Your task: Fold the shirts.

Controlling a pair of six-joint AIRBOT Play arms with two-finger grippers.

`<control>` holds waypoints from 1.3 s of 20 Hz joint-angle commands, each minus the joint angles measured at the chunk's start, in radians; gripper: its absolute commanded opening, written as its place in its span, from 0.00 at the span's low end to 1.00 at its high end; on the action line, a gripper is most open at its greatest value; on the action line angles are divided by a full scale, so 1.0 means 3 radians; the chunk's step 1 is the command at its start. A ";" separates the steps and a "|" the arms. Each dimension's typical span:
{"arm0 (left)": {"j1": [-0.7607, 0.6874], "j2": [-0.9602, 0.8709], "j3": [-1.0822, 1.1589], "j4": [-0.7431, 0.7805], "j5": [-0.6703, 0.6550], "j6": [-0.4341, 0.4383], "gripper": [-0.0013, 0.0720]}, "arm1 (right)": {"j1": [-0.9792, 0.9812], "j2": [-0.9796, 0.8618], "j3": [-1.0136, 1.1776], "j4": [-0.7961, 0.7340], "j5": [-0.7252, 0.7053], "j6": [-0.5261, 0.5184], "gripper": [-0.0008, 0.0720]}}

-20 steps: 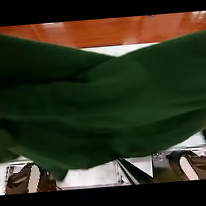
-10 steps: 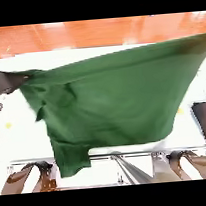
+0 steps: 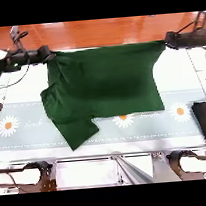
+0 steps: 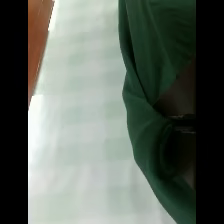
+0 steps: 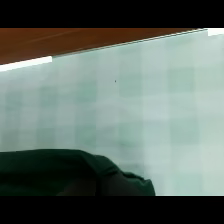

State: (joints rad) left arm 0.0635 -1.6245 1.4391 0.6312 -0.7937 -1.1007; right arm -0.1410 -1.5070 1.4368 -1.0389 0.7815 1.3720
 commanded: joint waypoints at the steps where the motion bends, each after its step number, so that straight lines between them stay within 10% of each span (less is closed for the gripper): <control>1: -0.0061 -0.0641 0.0615 -0.0011 0.0023 0.0024 0.05 | 0.0027 -0.0594 0.0217 0.0348 -0.0056 -0.0033 0.04; 3: -0.0067 -0.0713 0.0621 -0.0011 -0.0182 0.0015 0.05 | 0.0052 -0.0687 0.0217 0.0435 0.0033 -0.0039 0.15; 4: -0.0056 -0.0726 0.0621 -0.0010 -0.0352 0.0014 0.17 | 0.0058 -0.0688 0.0217 0.0439 0.0070 -0.0039 0.45; 5: -0.0036 -0.0727 0.0621 -0.0009 -0.0535 -0.0037 0.56 | 0.0057 -0.0664 0.0219 0.0476 0.0155 -0.0041 0.59; 6: 0.0003 -0.0717 0.0624 0.0000 -0.0753 -0.0212 0.71 | 0.0015 -0.0604 0.0221 0.0490 0.0331 -0.0041 0.58; 12: 0.0692 -0.0445 0.0587 0.0530 -0.2852 -0.0998 0.71 | -0.0549 0.0159 0.0043 0.0008 0.1813 0.0278 0.58; 17: 0.1105 0.1152 -0.1459 0.1067 -0.1593 -0.0732 0.71 | -0.1118 0.1336 -0.1741 0.0097 0.1478 0.0167 0.58; 22: 0.1827 0.1762 -0.3059 0.0647 -0.1439 -0.0081 0.71 | -0.1418 0.2110 -0.3025 0.0842 0.1391 -0.0598 0.59; 26: 0.2106 0.1692 -0.3225 0.0614 -0.1292 -0.0247 0.71 | -0.1415 0.2166 -0.3138 0.1123 0.1417 -0.0781 0.59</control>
State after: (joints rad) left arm 0.6319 -1.1324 0.5552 0.8421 -1.2243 -1.1770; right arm -0.5526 -0.8948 0.5602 -0.7933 1.2072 1.2057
